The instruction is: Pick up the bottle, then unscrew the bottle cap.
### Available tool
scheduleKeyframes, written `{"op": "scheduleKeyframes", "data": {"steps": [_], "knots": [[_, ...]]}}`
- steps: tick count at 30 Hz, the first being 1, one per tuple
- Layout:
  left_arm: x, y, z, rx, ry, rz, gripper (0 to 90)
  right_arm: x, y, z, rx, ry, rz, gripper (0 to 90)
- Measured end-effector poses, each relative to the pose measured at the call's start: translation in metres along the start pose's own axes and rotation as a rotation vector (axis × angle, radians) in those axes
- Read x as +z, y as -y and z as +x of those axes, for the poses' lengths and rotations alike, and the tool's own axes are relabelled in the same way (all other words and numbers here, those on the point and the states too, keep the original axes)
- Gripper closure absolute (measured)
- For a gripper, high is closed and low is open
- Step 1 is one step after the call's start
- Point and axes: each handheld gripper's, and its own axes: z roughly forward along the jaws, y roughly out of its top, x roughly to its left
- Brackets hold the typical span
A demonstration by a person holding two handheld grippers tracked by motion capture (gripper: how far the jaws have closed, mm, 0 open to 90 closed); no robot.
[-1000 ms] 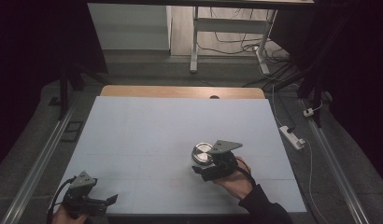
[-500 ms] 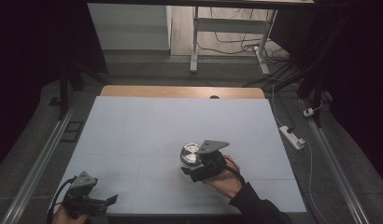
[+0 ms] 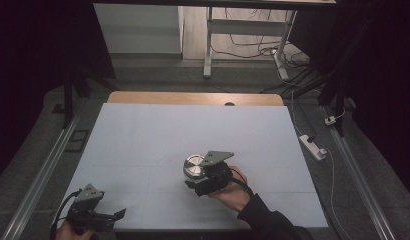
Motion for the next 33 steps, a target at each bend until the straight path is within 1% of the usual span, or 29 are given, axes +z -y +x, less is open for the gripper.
{"op": "scheduleKeyframes", "data": {"steps": [7, 9, 11, 16, 20, 22, 25, 26, 27, 29, 31, 33], "knots": [[0.001, -0.001, 0.001, -0.005, -0.001, 0.011, 0.0, -0.001, -0.002, 0.001, -0.004, -0.003, -0.007, 14.6], [0.001, -0.002, 0.001, -0.011, 0.026, -0.002, 0.0, -0.001, -0.002, 0.0, -0.002, -0.003, -0.006, 14.6], [0.001, -0.003, 0.0, -0.007, 0.049, -0.017, 0.0, -0.001, -0.002, 0.0, -0.005, -0.003, -0.006, 14.6], [0.003, -0.009, -0.003, 0.024, 0.085, -0.045, 0.0, -0.002, -0.003, 0.001, -0.014, -0.008, -0.004, 14.7], [0.004, -0.016, -0.006, 0.048, 0.097, -0.061, 0.0, -0.002, -0.004, 0.002, -0.02, -0.01, -0.005, 14.7], [0.005, -0.02, -0.007, 0.061, 0.111, -0.07, 0.0, -0.002, -0.004, 0.002, -0.02, -0.009, -0.004, 14.6], [0.005, -0.026, -0.01, 0.086, 0.111, -0.083, 0.0, -0.003, -0.004, 0.002, -0.017, -0.011, -0.006, 14.7], [0.005, -0.026, -0.01, 0.086, 0.111, -0.083, 0.0, -0.003, -0.005, 0.002, -0.018, -0.012, -0.007, 14.6], [0.005, -0.031, -0.011, 0.102, 0.114, -0.096, 0.0, -0.003, -0.005, 0.002, -0.017, -0.012, -0.007, 14.6], [0.006, -0.035, -0.012, 0.111, 0.134, -0.106, 0.0, -0.004, -0.005, 0.002, -0.017, -0.015, -0.007, 14.6], [0.008, -0.039, -0.013, 0.129, 0.161, -0.117, 0.0, -0.004, -0.005, 0.003, -0.019, -0.02, -0.01, 14.7], [0.011, -0.045, -0.014, 0.149, 0.186, -0.115, 0.0, -0.005, -0.006, 0.003, -0.023, -0.024, -0.009, 14.6]]}}
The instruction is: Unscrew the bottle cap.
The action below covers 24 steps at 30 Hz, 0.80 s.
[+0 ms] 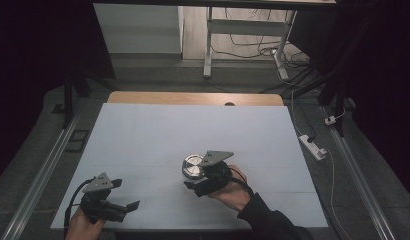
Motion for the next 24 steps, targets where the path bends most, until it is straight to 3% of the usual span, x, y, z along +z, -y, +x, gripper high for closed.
{"op": "scheduleKeyframes", "data": {"steps": [9, 15, 19, 24], "knots": [[0.018, -0.027, -0.005, 0.092, 0.042, -0.011, 0.0, 0.0, 0.0, 0.001, -0.002, -0.005, -0.001, 14.7], [0.025, -0.045, -0.007, 0.101, 0.07, -0.036, 0.0, 0.0, -0.001, 0.001, -0.007, -0.008, -0.002, 14.7], [0.029, -0.057, -0.01, 0.132, 0.061, -0.046, 0.0, 0.0, -0.001, 0.002, -0.017, -0.014, -0.003, 14.7], [0.032, -0.073, -0.013, 0.163, 0.076, -0.018, 0.0, 0.0, -0.001, 0.003, -0.021, -0.02, -0.004, 14.7]]}}
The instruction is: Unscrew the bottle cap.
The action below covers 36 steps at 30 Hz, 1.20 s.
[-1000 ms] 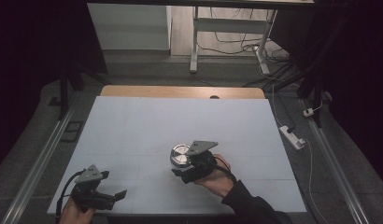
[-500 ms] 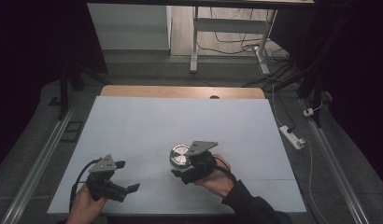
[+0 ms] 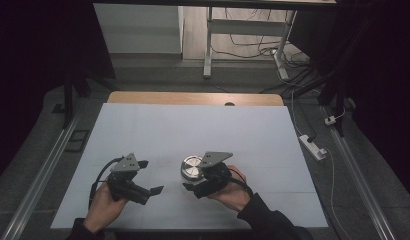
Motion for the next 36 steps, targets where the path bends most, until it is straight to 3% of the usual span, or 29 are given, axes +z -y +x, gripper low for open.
{"op": "scheduleKeyframes", "data": {"steps": [7, 15, 21, 23, 24, 29, 33, 36], "knots": [[0.006, -0.018, 0.004, 0.067, 0.038, -0.006, 0.0, 0.0, -0.001, 0.001, -0.01, -0.009, 0.002, 14.7], [0.017, -0.029, 0.01, 0.114, 0.106, -0.025, 0.0, 0.003, -0.001, 0.002, -0.016, -0.032, 0.014, 14.7], [0.028, -0.042, 0.009, 0.195, 0.209, -0.014, 0.0, 0.005, -0.003, 0.003, -0.033, -0.076, 0.017, 14.7], [0.029, -0.044, 0.008, 0.212, 0.221, -0.007, 0.0, 0.005, -0.003, 0.003, -0.04, -0.087, 0.018, 14.7], [0.032, -0.048, 0.006, 0.248, 0.25, 0.006, 0.0, 0.006, -0.003, 0.003, -0.045, -0.099, 0.021, 14.7], [0.038, -0.058, 0.003, 0.328, 0.3, 0.021, 2.4, 0.007, -0.003, 0.005, -0.08, -0.136, 0.028, 14.7], [0.044, -0.063, 0.004, 0.364, 0.386, 0.015, 5.7, 0.008, -0.004, 0.008, -0.106, -0.17, 0.036, 14.7], [0.049, -0.065, 0.002, 0.388, 0.425, 0.012, 8.7, 0.008, -0.004, 0.01, -0.127, -0.186, 0.039, 14.7]]}}
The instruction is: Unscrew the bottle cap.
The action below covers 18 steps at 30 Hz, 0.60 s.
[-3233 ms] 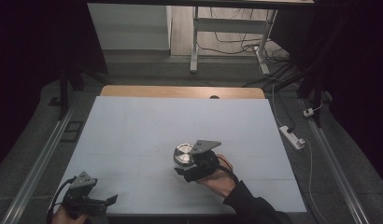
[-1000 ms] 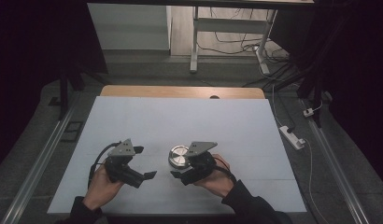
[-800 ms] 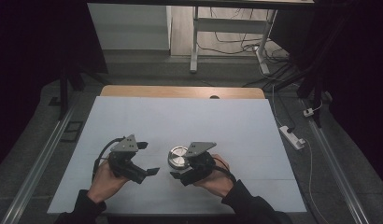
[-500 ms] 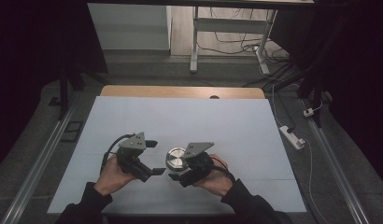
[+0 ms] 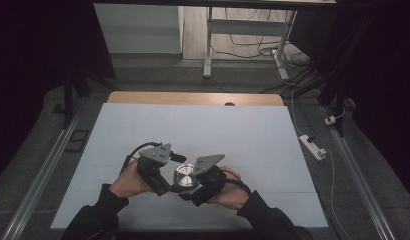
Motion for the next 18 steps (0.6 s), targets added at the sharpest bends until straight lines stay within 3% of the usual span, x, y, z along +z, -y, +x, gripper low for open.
{"op": "scheduleKeyframes", "data": {"steps": [4, 8, 10, 11, 18], "knots": [[0.003, -0.002, -0.001, 0.038, 0.024, -0.003, 16.7, 0.001, -0.001, 0.002, -0.024, -0.009, 0.009, 14.7], [0.003, -0.003, -0.003, 0.026, -0.027, -0.014, 20.2, 0.0, -0.002, 0.002, -0.011, 0.015, 0.009, 14.7], [0.003, -0.004, -0.003, 0.005, -0.038, -0.023, 20.3, -0.001, -0.002, 0.001, -0.005, 0.037, 0.007, 14.7], [0.004, -0.004, -0.004, -0.029, -0.068, -0.032, 20.3, -0.002, -0.002, 0.001, 0.006, 0.045, 0.005, 14.7], [0.015, -0.011, -0.01, -0.144, -0.232, -0.019, 20.4, -0.002, 0.0, -0.006, 0.076, 0.136, 0.007, 14.7]]}}
